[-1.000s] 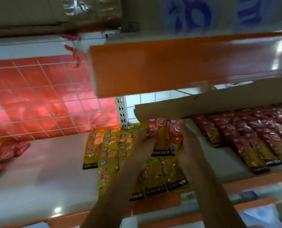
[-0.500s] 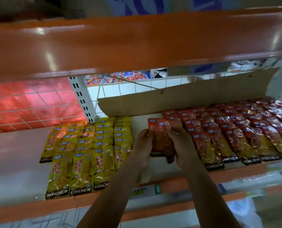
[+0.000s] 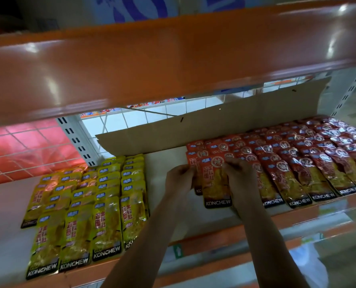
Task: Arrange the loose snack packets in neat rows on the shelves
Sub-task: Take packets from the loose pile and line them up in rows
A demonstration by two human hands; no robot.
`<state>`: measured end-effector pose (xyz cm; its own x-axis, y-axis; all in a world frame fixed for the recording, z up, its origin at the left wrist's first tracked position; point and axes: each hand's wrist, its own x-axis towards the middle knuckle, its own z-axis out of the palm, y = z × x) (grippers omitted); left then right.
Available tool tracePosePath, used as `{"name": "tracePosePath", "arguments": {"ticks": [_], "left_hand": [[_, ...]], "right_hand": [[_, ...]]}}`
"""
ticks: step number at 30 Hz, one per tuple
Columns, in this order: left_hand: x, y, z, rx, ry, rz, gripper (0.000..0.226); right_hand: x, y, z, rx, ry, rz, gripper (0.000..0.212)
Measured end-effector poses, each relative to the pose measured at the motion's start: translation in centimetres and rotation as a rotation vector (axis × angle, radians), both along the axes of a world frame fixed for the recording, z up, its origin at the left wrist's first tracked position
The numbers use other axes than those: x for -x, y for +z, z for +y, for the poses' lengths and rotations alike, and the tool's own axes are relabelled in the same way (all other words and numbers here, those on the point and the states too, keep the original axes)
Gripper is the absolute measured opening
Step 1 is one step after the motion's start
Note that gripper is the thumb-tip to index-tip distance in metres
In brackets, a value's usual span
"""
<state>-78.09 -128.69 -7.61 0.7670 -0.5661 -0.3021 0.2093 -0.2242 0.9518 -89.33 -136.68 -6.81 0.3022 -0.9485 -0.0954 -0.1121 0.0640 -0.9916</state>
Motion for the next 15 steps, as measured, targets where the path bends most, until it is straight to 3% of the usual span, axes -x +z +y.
{"name": "tracePosePath", "arguments": {"ticks": [4, 10, 15], "left_hand": [[-0.3, -0.6, -0.3, -0.038, -0.003, -0.044, 0.020], [-0.3, -1.8, -1.0, -0.148, -0.020, -0.143, 0.001], [-0.3, -2.4, -1.5, -0.172, -0.044, -0.249, 0.004]], "right_hand": [[0.3, -0.3, -0.9, -0.046, -0.060, 0.013, 0.019], [0.8, -0.8, -2.3, -0.007, -0.099, 0.032, 0.018], [1.1, -1.1, -2.8, 0.004, -0.097, 0.051, 0.017]]}}
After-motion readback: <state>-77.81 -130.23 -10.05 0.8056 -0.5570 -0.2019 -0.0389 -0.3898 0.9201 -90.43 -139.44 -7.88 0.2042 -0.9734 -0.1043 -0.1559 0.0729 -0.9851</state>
